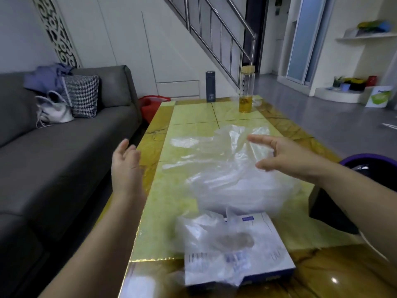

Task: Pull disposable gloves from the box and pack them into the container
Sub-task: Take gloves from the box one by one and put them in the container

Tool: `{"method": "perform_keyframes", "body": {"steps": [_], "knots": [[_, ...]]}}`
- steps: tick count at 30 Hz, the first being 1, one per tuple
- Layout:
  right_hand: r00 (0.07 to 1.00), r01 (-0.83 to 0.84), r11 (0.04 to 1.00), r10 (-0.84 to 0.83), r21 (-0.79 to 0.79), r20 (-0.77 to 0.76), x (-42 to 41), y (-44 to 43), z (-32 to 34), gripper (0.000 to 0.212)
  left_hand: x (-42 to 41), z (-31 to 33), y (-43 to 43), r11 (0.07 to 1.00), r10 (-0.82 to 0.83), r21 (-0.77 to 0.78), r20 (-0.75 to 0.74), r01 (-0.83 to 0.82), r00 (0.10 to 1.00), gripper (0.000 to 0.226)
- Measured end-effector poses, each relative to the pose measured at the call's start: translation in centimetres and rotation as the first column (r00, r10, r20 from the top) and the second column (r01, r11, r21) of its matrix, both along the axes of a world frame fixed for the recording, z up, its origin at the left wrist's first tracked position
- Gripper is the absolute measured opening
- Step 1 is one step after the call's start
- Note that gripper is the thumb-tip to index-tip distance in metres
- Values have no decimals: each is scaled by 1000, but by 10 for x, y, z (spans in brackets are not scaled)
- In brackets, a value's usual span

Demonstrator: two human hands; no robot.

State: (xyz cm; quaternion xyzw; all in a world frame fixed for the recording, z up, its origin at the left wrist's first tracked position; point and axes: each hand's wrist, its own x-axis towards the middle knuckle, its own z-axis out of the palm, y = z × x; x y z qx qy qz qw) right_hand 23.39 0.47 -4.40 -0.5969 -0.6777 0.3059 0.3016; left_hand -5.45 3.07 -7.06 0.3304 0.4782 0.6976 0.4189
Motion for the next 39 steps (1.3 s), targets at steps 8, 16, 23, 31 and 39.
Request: {"method": "perform_keyframes", "body": {"steps": [8, 16, 23, 31, 39], "knots": [[885, 35, 965, 90, -258, 456, 1, 20, -11, 78, 77, 11, 14, 760, -271, -459, -868, 460, -417, 48], [562, 109, 944, 201, -312, 803, -14, 34, -17, 68, 119, -6, 48, 600, -466, -789, -482, 136, -741, 55], [499, -33, 971, 223, -239, 837, -29, 52, -39, 57, 130, -27, 63, 530, -525, -845, -394, 72, -754, 58], [617, 103, 844, 361, -526, 700, 1, 90, -92, 100, 136, -50, 73, 481, -621, -876, -358, 22, -698, 50], [626, 132, 776, 417, -617, 659, -7, 88, -82, 115, 126, -36, 64, 526, -564, -838, -473, 147, -677, 53]]}}
